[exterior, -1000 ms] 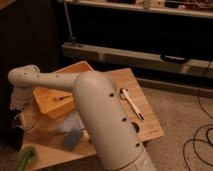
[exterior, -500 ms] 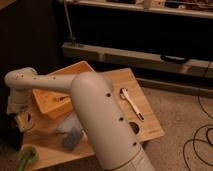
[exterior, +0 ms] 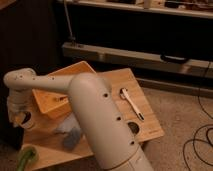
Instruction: Place grapes in metal cup
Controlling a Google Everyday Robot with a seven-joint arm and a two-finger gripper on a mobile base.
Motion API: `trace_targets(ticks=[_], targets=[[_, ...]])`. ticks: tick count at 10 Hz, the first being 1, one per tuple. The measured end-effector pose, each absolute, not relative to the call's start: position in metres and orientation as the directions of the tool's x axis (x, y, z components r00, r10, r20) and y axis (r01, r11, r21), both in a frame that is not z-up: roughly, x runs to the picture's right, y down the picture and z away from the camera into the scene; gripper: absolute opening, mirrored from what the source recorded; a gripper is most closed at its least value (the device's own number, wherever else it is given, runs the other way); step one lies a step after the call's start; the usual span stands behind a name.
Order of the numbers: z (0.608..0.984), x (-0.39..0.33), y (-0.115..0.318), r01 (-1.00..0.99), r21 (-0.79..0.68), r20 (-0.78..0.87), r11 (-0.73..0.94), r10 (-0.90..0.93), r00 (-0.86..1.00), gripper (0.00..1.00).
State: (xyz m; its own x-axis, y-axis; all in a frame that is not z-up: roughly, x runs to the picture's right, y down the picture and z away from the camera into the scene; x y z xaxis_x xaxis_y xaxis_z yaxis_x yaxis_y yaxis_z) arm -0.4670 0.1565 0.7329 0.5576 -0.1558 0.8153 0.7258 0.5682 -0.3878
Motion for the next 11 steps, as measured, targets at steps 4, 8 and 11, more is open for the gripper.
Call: trace_targets(ticks=[4, 8, 11], targets=[[0.731, -0.467, 0.154, 0.732, -0.39, 0.814, 0.559, -0.163, 0.558, 0.02], [0.7, -0.464, 0.115, 0.75, -0.341, 0.747, 0.566, -0.321, 0.582, 0.02], [0.671, -0.463, 0.074, 0.761, -0.304, 0.675, 0.573, -0.434, 0.596, 0.02]])
